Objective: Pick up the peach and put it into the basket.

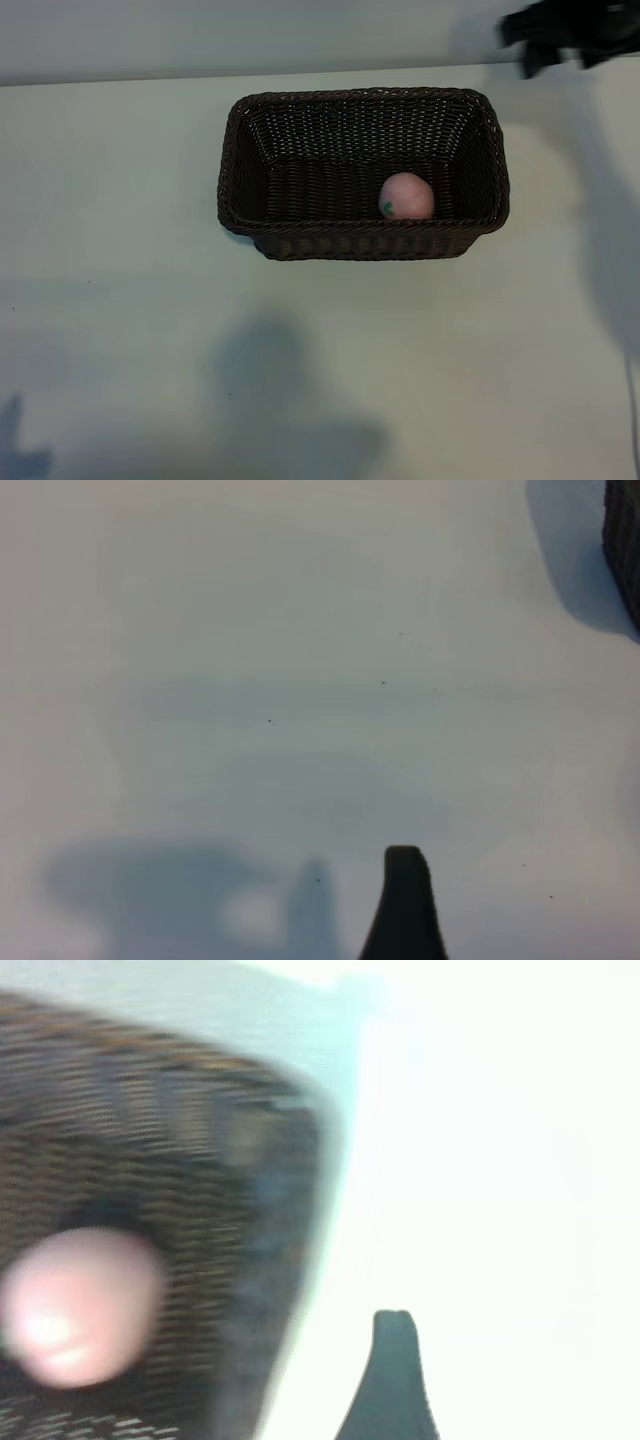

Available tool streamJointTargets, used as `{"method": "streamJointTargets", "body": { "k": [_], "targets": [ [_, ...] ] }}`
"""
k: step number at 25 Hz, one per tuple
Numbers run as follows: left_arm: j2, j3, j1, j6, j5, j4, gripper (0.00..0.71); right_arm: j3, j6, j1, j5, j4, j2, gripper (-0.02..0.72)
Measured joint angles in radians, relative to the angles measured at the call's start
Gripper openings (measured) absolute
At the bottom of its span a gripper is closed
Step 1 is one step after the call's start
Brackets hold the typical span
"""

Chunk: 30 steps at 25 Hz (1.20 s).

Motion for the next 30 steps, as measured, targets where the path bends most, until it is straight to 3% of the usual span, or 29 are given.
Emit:
{"method": "streamJointTargets", "body": {
  "k": [6,14,30],
  "targets": [
    [0.0,0.0,0.003,0.0,0.0,0.0,0.569,0.0,-0.027,-0.133,0.022,0.004,0.0,0.566],
    [0.0,0.0,0.003,0.0,0.0,0.0,0.568,0.0,-0.078,-0.136,0.145,0.075,-0.064,0.563],
    [0.0,0.0,0.003,0.0,0.0,0.0,0.568,0.033,-0.066,-0.136,0.24,0.082,-0.616,0.562]
  ]
}}
